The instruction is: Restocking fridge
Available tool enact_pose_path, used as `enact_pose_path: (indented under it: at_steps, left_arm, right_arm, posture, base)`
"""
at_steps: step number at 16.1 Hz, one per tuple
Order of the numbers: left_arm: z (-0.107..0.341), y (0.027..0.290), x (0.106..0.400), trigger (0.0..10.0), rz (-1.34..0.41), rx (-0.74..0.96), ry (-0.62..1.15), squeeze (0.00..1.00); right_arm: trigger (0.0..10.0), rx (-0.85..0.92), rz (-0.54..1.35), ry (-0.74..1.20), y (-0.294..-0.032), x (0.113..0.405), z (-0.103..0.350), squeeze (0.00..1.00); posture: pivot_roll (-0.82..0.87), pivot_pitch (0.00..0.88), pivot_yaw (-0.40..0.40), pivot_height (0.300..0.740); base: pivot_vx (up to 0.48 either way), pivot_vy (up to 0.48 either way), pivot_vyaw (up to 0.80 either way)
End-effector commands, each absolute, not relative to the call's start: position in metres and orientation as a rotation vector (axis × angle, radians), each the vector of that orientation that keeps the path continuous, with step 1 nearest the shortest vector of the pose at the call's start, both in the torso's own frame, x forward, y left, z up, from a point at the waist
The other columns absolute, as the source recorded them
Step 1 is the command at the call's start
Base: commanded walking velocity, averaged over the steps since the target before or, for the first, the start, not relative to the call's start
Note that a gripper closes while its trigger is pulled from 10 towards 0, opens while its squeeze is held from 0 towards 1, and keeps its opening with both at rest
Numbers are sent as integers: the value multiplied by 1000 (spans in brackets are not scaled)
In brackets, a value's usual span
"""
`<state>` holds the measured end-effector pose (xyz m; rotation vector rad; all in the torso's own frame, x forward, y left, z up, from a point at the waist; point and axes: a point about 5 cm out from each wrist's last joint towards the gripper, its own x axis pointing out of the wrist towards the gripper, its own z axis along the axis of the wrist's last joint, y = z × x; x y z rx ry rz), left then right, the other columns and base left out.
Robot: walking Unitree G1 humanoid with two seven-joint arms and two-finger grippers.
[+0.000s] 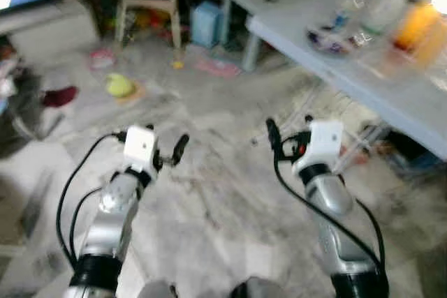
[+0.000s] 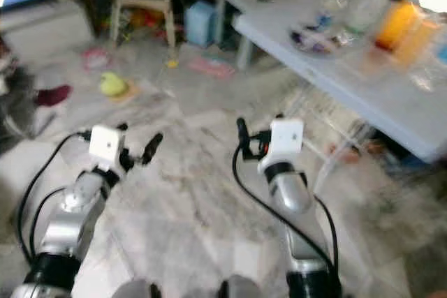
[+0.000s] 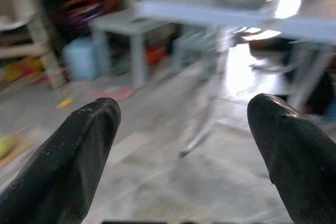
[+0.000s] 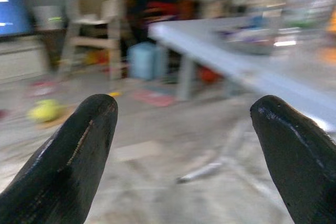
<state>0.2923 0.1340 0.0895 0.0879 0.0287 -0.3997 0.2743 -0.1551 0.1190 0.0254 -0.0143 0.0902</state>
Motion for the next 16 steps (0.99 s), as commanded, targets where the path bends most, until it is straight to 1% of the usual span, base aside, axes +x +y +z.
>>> enact_pose_path:
  at_steps: [1,5,6,7,8,9,12,15,16]
  left_arm:
    - [92,147,295,10000,-371,131,20,0]
    - [97,158,304,10000,-321,148,6,0]
    - [99,162,306,10000,-301,178,-12,0]
    - [104,172,312,10000,-209,205,-22,0]
    - [109,177,315,10000,-210,199,-59,0]
    - [110,182,315,10000,-207,204,-57,0]
    - [104,189,306,10000,-208,209,-30,0]
    - [88,194,284,10000,-179,188,11,0]
    - [84,195,281,10000,-152,187,19,0]
  right_arm:
    - [10000,40,110,-34,-147,276,124,0]
    - [10000,40,107,-39,-147,276,125,0]
    - [10000,41,107,-41,-147,276,126,0]
    - [10000,41,107,-43,-147,276,126,0]
    - [10000,42,109,-46,-147,276,127,0]
    - [10000,45,111,-47,-147,276,127,0]
    - [10000,39,113,-70,-145,275,129,0]
    - [10000,-38,24,-52,-155,273,124,0]
    - [10000,10,45,-50,-153,272,122,0]
  posture:
    - [-74,44,-70,740]
    - [-73,44,-69,740]
    - [-74,44,-72,740]
    - [-73,46,-75,740]
    - [-70,46,-76,740]
    - [-70,46,-76,740]
    - [-65,48,-73,740]
    - [-65,48,-65,740]
    - [-67,49,-60,740]
  base:
    - [469,0,-800]
    - [468,0,-800]
    - [465,0,-800]
    - [394,270,-800]
    - [356,319,-800]
    - [364,311,-800]
    - [369,308,0]
    - [374,301,0]
    - [364,296,0]
